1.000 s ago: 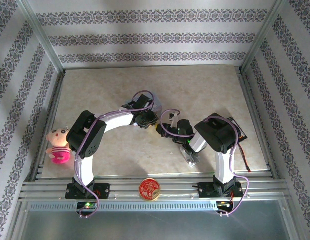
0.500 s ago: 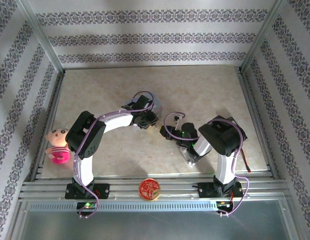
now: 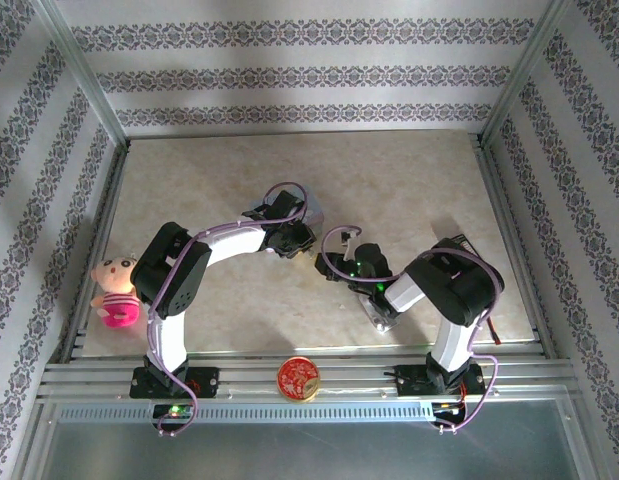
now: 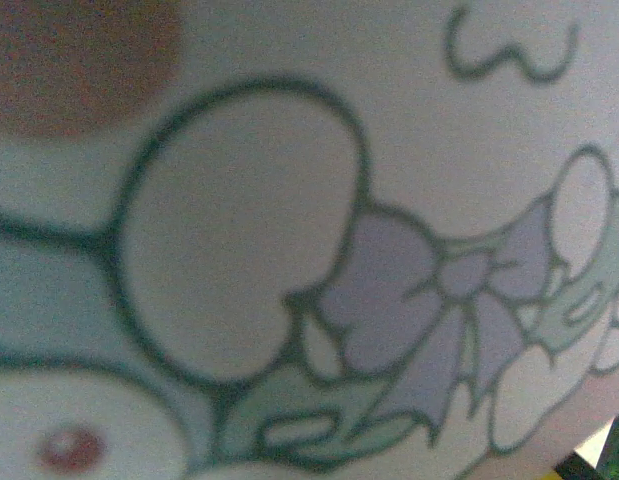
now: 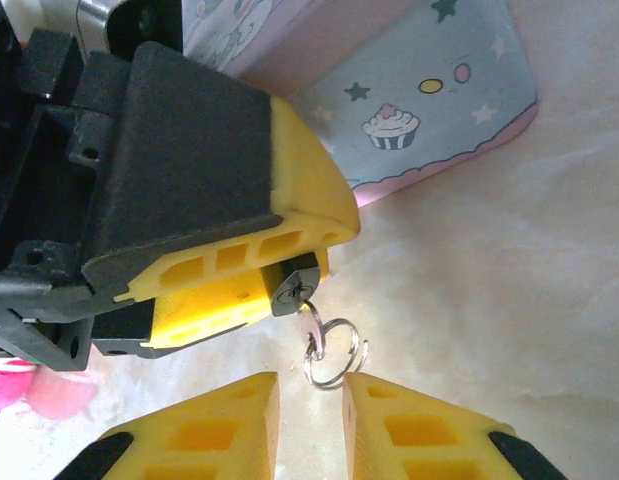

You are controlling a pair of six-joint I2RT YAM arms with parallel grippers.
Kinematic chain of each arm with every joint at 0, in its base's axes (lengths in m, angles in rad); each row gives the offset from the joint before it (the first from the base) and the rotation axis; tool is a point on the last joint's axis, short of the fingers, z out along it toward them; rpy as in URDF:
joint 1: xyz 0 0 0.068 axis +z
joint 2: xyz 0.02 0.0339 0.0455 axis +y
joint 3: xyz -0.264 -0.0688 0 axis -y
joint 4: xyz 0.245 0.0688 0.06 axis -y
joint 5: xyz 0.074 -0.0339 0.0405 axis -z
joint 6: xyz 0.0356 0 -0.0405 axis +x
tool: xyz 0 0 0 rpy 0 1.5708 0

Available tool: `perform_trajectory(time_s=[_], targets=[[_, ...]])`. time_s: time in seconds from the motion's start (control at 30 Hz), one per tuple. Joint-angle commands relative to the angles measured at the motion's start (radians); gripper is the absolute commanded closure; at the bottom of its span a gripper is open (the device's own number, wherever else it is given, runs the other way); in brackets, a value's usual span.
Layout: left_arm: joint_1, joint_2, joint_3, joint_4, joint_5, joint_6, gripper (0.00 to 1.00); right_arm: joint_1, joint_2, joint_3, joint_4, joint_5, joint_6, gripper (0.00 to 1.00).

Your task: Unlock a padlock with a key

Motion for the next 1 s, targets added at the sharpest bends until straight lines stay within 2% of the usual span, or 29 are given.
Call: perform_trajectory(time_s=[0.0, 0.13, 0.3, 0.57, 0.73, 0.97], targets=[[-0.005, -0.037, -0.008, 0.01, 0.008, 0.017, 0.86, 0.025, -0.061, 0.038, -0.13, 0.07, -0.093, 0.76], [-0.005, -0.037, -0.009, 0.011, 0.013, 0.014, 0.86, 0.052, -0.116, 0.07, -0.261, 0.133, -0.161, 0.75], [-0.005, -0.035, -0.009, 0.01, 0.018, 0.006, 0.86, 0.135, -0.18, 0.176, -0.546, 0.294, -0.325, 0.73], [-0.005, -0.039, -0.009, 0.011, 0.024, 0.001, 0.86, 0.184, -0.181, 0.247, -0.686, 0.406, -0.426, 0.72], [-0.005, -0.044, -0.009, 0.008, 0.03, 0.009, 0.86, 0.179, -0.17, 0.248, -0.698, 0.397, -0.412, 0.69], [-0.005, -0.051, -0.011, 0.007, 0.034, 0.011, 0.86, 0.109, -0.158, 0.221, -0.616, 0.21, -0.322, 0.67]])
